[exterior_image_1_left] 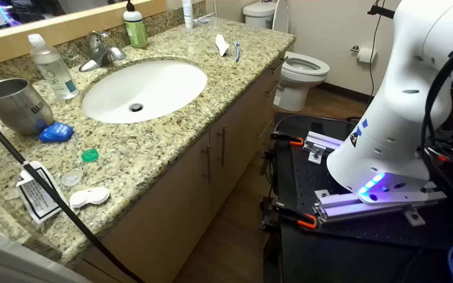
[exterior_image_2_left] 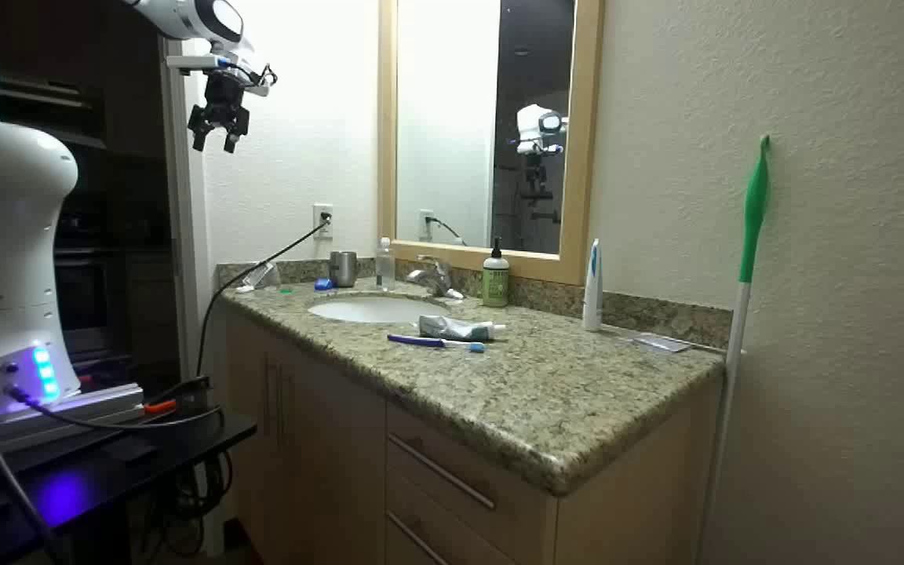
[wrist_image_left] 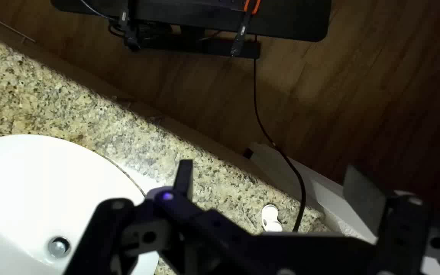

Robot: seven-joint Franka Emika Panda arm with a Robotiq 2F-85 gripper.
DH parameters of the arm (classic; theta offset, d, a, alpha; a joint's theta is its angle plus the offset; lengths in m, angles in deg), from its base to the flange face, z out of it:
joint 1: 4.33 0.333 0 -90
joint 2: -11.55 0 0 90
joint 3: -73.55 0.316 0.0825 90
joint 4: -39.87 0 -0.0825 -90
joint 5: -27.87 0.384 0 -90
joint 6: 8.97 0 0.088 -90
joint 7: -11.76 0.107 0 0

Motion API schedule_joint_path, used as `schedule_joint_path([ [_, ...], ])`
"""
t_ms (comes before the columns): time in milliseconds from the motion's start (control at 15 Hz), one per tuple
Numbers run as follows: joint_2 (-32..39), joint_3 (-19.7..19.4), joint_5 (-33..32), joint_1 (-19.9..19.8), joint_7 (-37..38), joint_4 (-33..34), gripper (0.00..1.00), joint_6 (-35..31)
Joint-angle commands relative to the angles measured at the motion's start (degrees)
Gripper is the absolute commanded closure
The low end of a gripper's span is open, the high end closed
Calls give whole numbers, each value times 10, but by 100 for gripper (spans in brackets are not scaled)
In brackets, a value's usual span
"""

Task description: Move the squeeze bottle slightly down on the counter

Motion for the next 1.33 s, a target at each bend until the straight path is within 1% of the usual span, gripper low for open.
schedule_joint_path([
  [0,1,4,1,-4,-1,1,0,1],
  [67,8,-12,2,-19,5,25,0,-3],
  [200,9,-42,4,-45,18,50,0,-13],
  [267,6,-62,3,-60,11,55,0,-17],
  [400,15,-107,33,-87,-3,85,0,-7],
  [467,11,-117,65,-89,1,91,0,-2],
  [533,-8,-120,106,-86,3,81,0,1],
  [600,0,-112,65,-92,-1,74,0,-10],
  [667,-3,-120,87,-95,-3,79,0,-9],
  [800,-9,-118,98,-93,-1,79,0,-8],
  [867,18,-116,92,-102,25,89,0,-55],
  [933,57,-130,101,-111,30,115,0,-98],
  [1067,94,-155,111,-127,39,149,0,-144],
  [1267,166,-192,137,-159,51,222,0,-191],
])
